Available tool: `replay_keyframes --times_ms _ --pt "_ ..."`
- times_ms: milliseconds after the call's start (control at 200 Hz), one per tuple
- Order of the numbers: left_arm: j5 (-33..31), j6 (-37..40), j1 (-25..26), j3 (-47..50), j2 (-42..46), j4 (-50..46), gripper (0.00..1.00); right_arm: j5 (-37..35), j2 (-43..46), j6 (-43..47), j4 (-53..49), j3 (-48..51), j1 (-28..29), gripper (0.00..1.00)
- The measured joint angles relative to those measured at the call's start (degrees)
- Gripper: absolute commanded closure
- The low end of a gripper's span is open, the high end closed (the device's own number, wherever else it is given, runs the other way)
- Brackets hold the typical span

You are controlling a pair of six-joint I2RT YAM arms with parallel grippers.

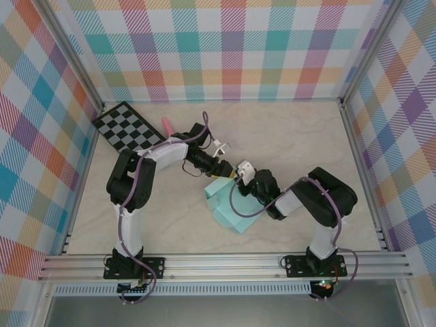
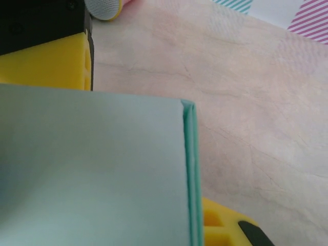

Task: Fold the paper box

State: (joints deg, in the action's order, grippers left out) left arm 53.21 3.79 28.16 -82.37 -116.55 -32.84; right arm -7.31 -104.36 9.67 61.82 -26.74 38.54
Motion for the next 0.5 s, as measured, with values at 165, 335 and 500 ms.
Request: replay_keyframes --times_ms 165,335,500 --pt "-1.0 -2.0 -0.1 0.1 0.0 3.0 0.37 -9.0 -1.4 -3.0 2.4 0.0 2.9 1.0" --pt "-1.4 -4.5 0.0 0.8 0.0 6.7 0.38 -14.0 -2.1 -6.1 2.4 -0.7 4.0 0.83" --pt "-2.6 -5.9 0.1 0.9 0.0 8.9 0.39 -16.1 -3.8 -6.5 2.8 -2.1 4.0 0.85"
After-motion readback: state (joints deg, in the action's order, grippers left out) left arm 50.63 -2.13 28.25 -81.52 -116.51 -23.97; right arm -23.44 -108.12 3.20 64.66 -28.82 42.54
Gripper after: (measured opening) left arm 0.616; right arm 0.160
